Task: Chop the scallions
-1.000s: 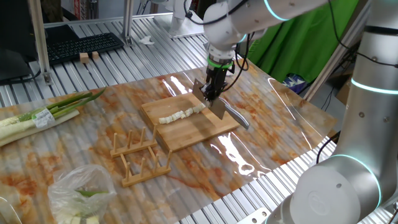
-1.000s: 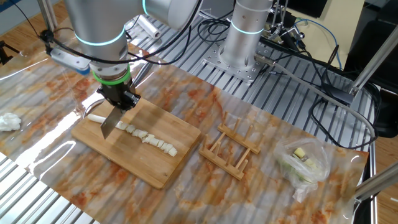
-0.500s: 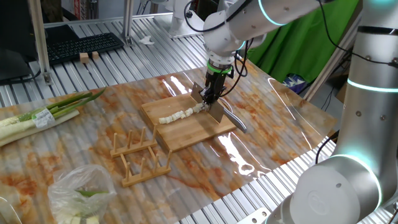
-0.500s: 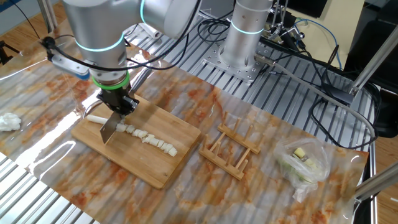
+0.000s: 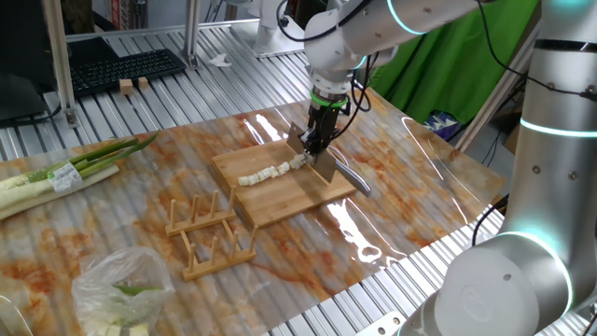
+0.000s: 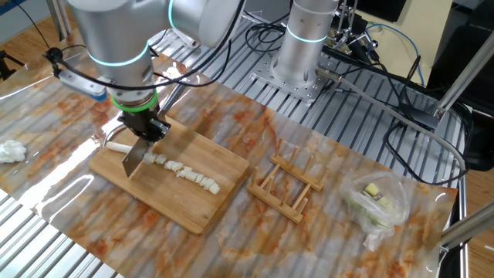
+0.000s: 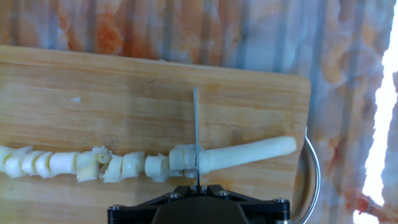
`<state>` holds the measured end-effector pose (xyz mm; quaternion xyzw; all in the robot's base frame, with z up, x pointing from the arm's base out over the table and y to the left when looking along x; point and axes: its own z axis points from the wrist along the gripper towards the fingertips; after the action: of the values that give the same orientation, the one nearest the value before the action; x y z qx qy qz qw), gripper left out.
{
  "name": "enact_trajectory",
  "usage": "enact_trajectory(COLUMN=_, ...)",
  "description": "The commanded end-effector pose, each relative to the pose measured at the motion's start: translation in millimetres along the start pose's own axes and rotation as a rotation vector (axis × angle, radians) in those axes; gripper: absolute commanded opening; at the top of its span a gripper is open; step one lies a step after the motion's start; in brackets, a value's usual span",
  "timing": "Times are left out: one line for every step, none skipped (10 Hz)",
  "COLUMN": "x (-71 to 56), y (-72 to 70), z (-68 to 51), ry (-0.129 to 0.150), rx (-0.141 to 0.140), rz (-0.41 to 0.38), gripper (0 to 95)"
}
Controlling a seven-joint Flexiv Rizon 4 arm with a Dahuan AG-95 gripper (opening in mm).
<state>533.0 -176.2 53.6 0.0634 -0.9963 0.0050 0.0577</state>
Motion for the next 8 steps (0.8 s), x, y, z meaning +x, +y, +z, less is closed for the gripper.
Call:
enact_trajectory(x=-2.0, y=-2.9, z=-5.0, ry=-0.005, rx=-0.003, rz=-0.001, gripper=0.0)
enact_trajectory(x=-3.1, y=-6.5, z=-11.0, ry=0.000, rx=0.000, rz=-0.008, gripper=0.0)
enact_trajectory(x=-4.5, y=-10.1, z=-14.5, ry=0.001, rx=0.010, rz=-0.020, gripper=0.0)
enact_trajectory(x=-6.2, y=-14.3, z=-17.1, ry=0.000, rx=0.015, rz=-0.027, gripper=0.0)
enact_trajectory(x=-6.6, y=-15.5, z=-17.6, ry=-0.003, rx=0.015, rz=-0.027, gripper=0.0)
enact_trajectory(x=-6.4, y=-15.7, z=-18.0, ry=-0.003, rx=0.014, rz=-0.027, gripper=0.0)
enact_trajectory(x=-6.5, y=-15.9, z=-17.9, ry=-0.003, rx=0.015, rz=-0.028, gripper=0.0)
enact_trajectory(x=-6.7, y=-15.8, z=-17.0, ry=-0.001, rx=0.016, rz=-0.032, gripper=0.0)
